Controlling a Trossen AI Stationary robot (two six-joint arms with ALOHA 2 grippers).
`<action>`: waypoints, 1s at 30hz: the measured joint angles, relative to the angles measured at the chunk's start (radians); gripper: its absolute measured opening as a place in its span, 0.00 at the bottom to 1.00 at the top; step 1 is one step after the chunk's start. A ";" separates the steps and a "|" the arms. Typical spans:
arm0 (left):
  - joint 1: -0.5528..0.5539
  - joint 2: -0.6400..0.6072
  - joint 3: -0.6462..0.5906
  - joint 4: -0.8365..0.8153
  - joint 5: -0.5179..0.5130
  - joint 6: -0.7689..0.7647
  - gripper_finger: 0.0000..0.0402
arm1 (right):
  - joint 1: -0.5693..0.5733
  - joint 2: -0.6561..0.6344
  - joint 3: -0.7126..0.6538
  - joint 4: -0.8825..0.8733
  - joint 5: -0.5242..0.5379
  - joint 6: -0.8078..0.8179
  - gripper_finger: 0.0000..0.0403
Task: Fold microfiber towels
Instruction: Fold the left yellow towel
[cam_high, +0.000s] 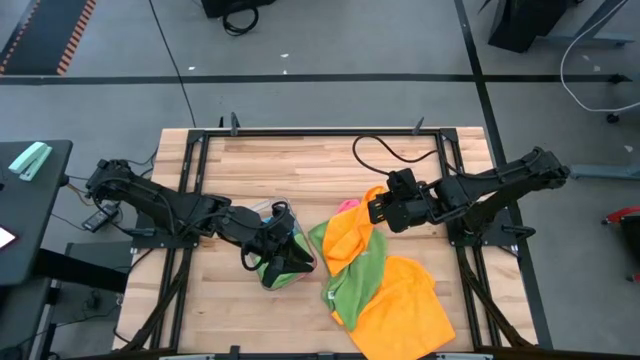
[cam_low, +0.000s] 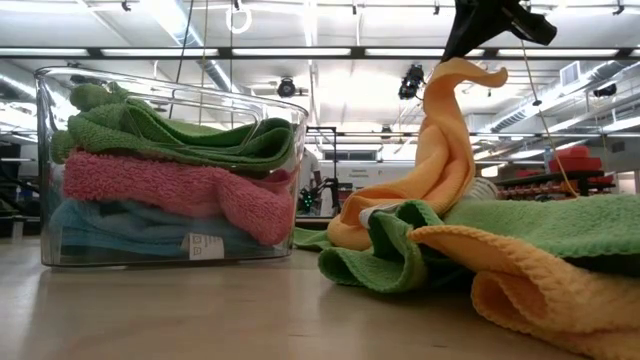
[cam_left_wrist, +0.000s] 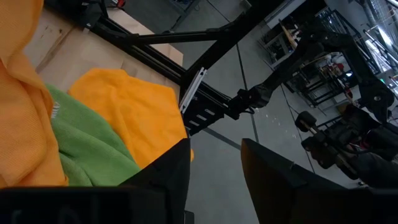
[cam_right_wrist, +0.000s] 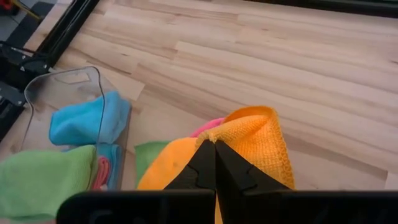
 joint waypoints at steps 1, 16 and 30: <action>0.000 0.000 0.000 0.000 0.000 0.000 0.38 | 0.000 0.000 0.000 0.000 0.000 0.003 0.01; 0.000 0.000 0.000 0.000 0.000 0.000 0.37 | 0.000 0.000 0.000 0.000 0.000 0.197 0.01; 0.000 0.000 0.000 0.000 0.000 0.000 0.36 | 0.000 0.000 0.000 -0.012 0.000 -0.043 0.01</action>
